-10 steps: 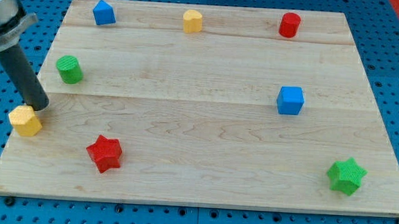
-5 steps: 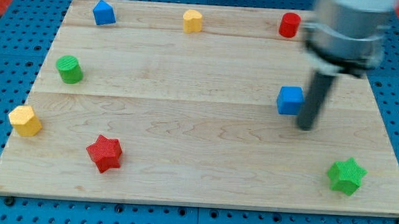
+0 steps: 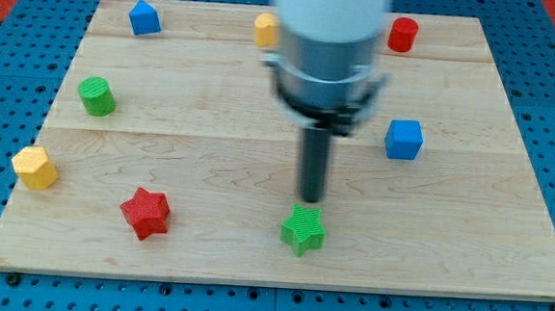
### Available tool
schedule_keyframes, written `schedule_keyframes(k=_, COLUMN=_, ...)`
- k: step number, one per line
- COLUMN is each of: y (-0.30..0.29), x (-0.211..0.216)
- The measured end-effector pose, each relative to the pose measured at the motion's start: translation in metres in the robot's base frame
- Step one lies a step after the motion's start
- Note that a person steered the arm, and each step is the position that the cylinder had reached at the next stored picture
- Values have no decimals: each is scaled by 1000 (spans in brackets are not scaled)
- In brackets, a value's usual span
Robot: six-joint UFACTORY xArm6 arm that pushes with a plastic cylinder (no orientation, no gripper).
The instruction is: Slide the green star to the bottom left
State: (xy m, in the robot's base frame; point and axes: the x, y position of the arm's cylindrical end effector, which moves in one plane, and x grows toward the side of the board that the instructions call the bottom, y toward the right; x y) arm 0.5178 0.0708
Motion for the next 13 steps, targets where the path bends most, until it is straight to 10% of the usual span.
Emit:
schedule_keyframes(k=1, y=97, x=25)
schedule_keyframes(k=2, y=65, x=77)
schedule_keyframes(k=4, y=-56, x=5)
schedule_keyframes(k=7, y=0, x=71)
schedule_keyframes(k=9, y=-128, x=-14)
schedule_keyframes(k=11, y=-50, x=-56)
schedule_keyframes(k=13, y=-174, x=-50)
